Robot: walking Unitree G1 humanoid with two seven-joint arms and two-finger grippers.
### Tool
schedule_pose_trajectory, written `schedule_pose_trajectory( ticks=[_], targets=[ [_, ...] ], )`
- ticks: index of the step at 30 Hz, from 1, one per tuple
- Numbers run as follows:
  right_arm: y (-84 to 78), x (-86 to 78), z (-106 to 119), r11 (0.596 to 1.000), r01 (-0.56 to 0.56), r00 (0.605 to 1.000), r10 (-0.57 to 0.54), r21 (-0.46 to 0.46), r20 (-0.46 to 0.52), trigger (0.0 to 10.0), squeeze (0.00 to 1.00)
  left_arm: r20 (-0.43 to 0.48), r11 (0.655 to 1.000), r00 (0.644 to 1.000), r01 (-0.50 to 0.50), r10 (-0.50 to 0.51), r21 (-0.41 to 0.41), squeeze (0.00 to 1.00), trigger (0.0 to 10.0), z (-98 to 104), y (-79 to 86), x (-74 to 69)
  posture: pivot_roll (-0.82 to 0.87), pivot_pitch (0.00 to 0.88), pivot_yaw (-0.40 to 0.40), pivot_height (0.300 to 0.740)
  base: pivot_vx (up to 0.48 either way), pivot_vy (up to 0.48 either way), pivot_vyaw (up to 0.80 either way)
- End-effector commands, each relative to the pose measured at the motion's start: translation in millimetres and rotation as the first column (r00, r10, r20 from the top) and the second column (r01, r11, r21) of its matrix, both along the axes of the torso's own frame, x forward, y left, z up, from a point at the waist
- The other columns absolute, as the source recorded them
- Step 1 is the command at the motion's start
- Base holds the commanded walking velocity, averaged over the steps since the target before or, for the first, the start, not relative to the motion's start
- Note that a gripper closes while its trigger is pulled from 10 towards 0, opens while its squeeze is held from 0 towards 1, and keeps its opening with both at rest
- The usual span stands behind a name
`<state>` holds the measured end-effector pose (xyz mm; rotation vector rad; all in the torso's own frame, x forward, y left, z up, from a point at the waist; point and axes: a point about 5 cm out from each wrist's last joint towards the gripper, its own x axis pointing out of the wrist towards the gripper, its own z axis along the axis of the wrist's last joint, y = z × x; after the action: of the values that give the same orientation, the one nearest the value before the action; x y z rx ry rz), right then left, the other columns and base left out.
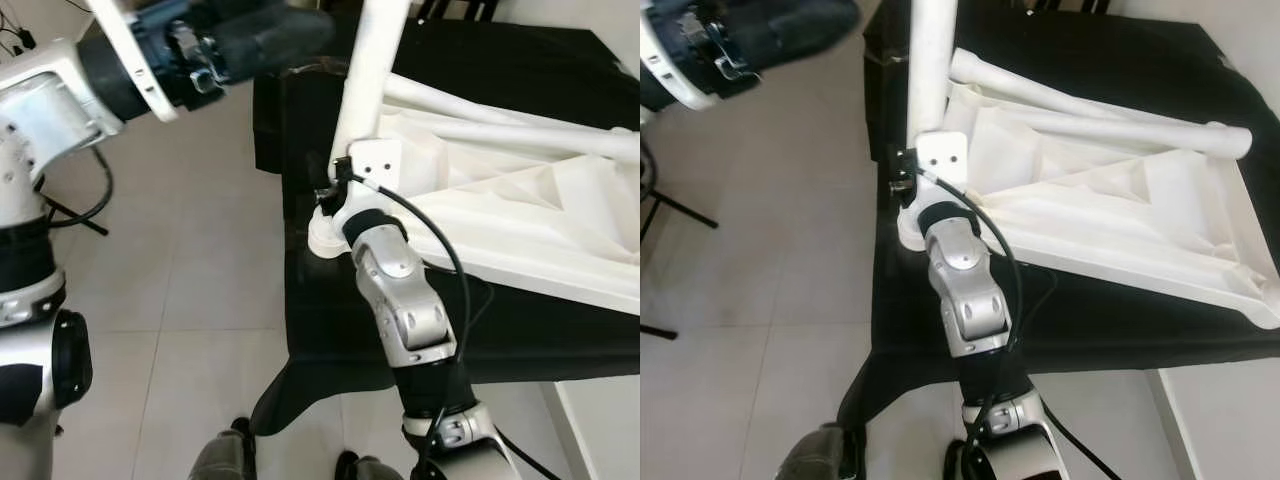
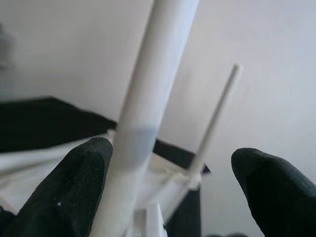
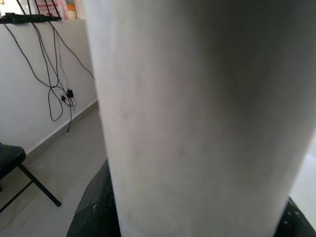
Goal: Building children table
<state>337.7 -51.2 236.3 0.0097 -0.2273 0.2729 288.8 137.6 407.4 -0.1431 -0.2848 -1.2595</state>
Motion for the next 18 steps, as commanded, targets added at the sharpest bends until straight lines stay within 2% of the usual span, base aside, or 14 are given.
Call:
schedule_pose_trajectory(
  ticks=[1,4,10,13,18],
  targets=[
    [22.5,-8.9,-42,0.996,-0.009,0.979,0.026,0.084,-0.201,10.0,0.00,0.036,0.996,0.999,-0.009,0.006,0.093,0.00,10.0,1,-2.4,4.1,0.02,0.244,-0.042,0.740,0.000,0.000,0.00],
    [26.4,-10.8,-41,0.996,-0.021,0.979,0.039,0.090,-0.200,10.0,0.00,0.067,0.984,0.998,-0.017,0.005,0.176,0.00,10.0,1,-12.0,15.4,0.02,0.242,-0.035,0.740,0.000,0.000,0.00],
    [31.4,-13.5,-40,0.994,-0.025,0.980,0.045,0.104,-0.196,10.0,0.00,0.107,0.972,0.994,-0.042,0.017,0.233,0.00,10.0,10,-19.9,30.0,0.02,0.239,-0.021,0.740,0.000,0.000,0.00],
    [33.7,-14.9,-38,0.993,-0.025,0.981,0.046,0.114,-0.190,10.0,0.00,0.136,0.975,0.990,-0.050,0.021,0.218,0.00,10.0,18,-23.6,38.7,0.02,0.237,-0.015,0.740,0.000,0.000,0.00],
    [33.7,-15.2,-38,0.993,-0.025,0.981,0.047,0.116,-0.190,10.0,0.00,0.169,0.980,0.986,-0.029,-0.005,0.197,0.00,10.0,21,-30.7,44.2,0.02,0.237,-0.015,0.740,0.000,0.000,0.00]
  ],
)
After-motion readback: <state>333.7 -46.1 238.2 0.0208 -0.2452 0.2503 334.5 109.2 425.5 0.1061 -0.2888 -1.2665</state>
